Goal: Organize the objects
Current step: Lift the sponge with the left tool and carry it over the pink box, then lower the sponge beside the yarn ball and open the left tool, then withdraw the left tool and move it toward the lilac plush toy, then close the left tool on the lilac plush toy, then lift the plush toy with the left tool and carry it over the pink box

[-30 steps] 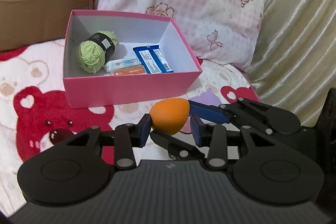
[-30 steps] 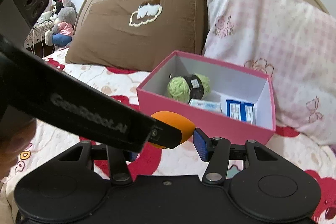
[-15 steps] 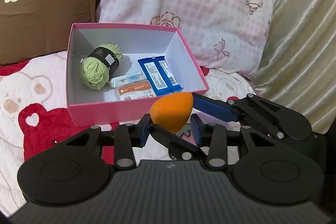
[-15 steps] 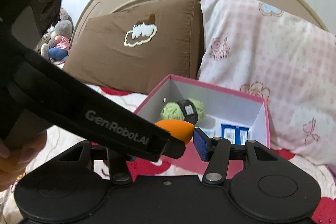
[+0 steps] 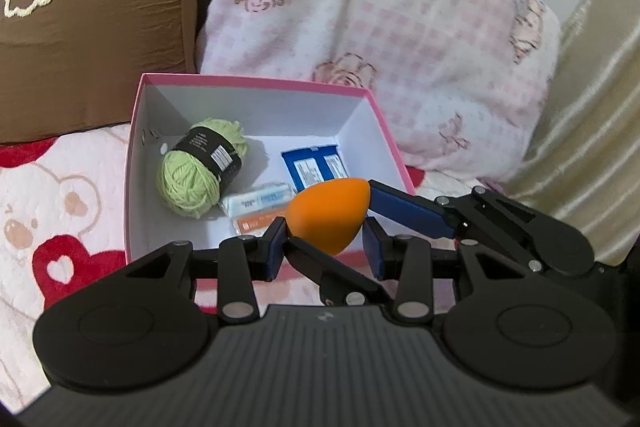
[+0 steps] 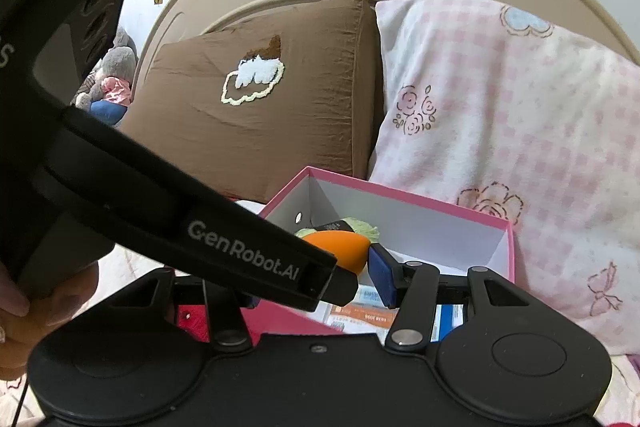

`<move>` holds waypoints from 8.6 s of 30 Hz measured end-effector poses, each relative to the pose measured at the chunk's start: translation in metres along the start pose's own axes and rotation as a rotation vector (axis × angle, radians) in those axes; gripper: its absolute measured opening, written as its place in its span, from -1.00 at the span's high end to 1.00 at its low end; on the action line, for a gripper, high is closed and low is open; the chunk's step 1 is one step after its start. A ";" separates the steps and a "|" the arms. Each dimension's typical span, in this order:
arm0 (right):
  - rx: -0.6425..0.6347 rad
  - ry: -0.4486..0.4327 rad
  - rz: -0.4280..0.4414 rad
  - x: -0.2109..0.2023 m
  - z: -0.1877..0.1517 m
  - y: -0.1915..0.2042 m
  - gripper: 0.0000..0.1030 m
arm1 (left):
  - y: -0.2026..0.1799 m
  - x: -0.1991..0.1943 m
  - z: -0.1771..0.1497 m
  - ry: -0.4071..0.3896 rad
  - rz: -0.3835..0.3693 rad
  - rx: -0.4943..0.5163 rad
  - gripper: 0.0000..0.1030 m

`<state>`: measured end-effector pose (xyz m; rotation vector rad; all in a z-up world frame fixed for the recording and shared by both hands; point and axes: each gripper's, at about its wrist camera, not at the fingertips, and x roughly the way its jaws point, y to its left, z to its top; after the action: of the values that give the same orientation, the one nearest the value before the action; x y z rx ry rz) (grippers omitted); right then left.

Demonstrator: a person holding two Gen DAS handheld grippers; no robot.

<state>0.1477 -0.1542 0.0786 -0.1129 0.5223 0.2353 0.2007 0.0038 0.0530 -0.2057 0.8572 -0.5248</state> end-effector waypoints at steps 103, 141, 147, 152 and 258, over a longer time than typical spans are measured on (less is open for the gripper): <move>0.098 0.216 0.047 -0.033 -0.008 -0.045 -0.86 | -0.041 -0.072 0.003 0.108 0.337 -0.046 -0.91; 0.089 0.199 0.082 -0.143 -0.100 -0.061 -0.87 | -0.097 -0.070 -0.085 0.114 0.212 -0.009 -0.91; 0.099 0.151 0.079 -0.145 -0.118 -0.070 -0.86 | -0.107 -0.048 -0.092 0.138 0.142 0.014 -0.91; 0.110 0.095 0.106 -0.149 -0.128 -0.075 -0.86 | -0.114 -0.031 -0.098 0.154 0.100 0.025 -0.91; 0.256 0.226 0.052 -0.092 -0.164 -0.074 0.00 | -0.110 0.015 -0.147 0.118 0.048 -0.087 0.25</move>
<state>0.0099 -0.2708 -0.0122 0.1245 0.7762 0.2061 0.0577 -0.0931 -0.0100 -0.2352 0.9989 -0.4582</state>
